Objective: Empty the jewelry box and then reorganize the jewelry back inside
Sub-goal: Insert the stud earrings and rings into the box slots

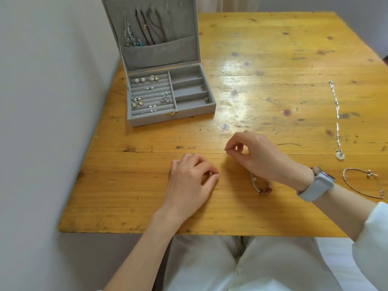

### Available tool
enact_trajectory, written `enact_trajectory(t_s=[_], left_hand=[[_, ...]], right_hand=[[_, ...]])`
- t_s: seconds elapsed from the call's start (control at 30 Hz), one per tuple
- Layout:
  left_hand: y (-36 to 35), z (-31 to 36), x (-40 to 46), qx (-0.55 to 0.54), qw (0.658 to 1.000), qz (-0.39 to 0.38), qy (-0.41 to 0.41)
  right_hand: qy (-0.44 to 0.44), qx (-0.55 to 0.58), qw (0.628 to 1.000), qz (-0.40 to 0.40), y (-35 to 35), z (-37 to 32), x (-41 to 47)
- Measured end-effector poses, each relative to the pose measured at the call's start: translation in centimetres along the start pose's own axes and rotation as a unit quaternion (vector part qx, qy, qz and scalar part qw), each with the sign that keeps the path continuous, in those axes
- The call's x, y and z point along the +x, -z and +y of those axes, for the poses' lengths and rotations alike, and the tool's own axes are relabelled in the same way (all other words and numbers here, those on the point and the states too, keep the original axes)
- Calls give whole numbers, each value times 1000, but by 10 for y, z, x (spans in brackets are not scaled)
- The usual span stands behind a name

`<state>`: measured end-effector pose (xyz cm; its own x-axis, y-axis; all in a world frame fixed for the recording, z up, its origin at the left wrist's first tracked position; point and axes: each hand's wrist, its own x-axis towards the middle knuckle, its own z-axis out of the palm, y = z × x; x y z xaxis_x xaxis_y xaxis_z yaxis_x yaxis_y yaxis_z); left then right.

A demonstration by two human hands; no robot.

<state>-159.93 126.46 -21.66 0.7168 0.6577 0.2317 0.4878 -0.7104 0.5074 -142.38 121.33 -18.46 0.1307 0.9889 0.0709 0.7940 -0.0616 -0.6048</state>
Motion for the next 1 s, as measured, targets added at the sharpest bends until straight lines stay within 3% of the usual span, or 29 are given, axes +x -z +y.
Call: enact_trajectory(t_s=[0.1, 0.17, 0.33, 0.6, 0.7, 0.83, 0.9, 0.93, 1.0], left_hand=[[4, 1, 7, -37, 999, -17, -4], [12, 4, 13, -122, 992, -4, 36], [39, -4, 39, -271, 947, 59, 160], [71, -38, 81, -387, 881, 167, 216], [74, -48, 88, -463, 831, 171, 257], [77, -51, 89, -610, 713, 162, 305], [78, -53, 88, -651, 672, 155, 317], [80, -54, 87, -654, 669, 152, 318], [82, -57, 87, -622, 698, 151, 322]], right_hand=[[-3, 46, 998, 37, 2, -4, 8], [-6, 71, 996, 55, 3, -8, 16], [-7, 112, 991, 77, 4, -19, 40], [-2, 125, 989, 78, 1, -27, 73], [-4, 135, 988, 76, -4, -28, 82], [-6, 140, 987, 75, -10, -28, 92], [-6, 141, 987, 72, -11, -29, 94], [-5, 140, 987, 72, -12, -29, 95], [-5, 139, 988, 72, -13, -29, 96]])
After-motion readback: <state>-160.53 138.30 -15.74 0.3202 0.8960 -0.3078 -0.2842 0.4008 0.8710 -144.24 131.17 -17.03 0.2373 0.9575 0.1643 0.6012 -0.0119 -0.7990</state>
